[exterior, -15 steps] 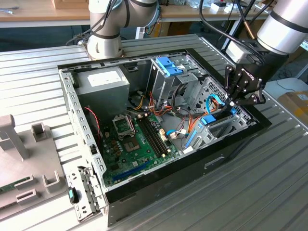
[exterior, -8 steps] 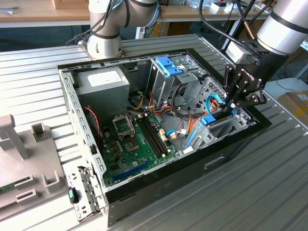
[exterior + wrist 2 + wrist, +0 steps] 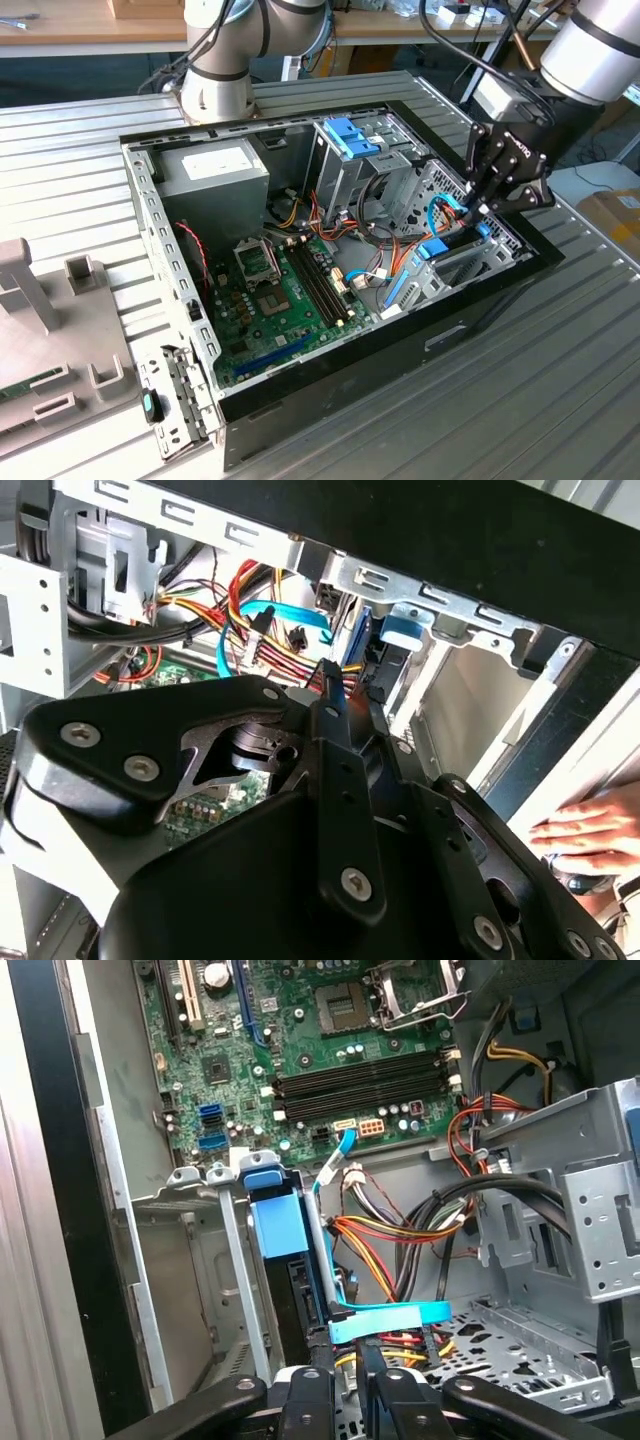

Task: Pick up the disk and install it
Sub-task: 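Insert the first disk wire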

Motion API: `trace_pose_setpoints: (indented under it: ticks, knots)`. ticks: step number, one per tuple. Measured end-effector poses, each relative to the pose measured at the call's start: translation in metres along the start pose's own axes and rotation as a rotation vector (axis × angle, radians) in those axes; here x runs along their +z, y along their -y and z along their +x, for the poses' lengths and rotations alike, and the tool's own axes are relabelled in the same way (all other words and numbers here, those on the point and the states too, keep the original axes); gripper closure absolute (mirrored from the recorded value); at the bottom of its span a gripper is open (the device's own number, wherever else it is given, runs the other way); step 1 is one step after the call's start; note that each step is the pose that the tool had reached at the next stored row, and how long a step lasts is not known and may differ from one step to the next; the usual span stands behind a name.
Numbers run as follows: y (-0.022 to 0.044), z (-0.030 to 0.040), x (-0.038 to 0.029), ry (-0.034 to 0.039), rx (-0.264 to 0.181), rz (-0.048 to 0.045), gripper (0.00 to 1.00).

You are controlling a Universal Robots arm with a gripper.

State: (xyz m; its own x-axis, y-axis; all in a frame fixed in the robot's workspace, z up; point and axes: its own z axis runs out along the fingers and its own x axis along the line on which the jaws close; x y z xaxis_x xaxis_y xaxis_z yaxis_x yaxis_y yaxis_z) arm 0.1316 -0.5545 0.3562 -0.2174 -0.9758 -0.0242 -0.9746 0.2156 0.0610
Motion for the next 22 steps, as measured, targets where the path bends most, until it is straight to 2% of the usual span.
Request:
trace_pose_setpoints:
  ticks: [6,13,22]
  knots:
    - [0.0024,-0.0002,0.0071,-0.0004,0.0,0.0001,0.76]
    - [0.0022,0.0,0.0087,-0.0001,0.0,0.0001,0.76]
    - [-0.0012,0.0022,0.0111,0.0015,0.0,-0.0003,0.76]
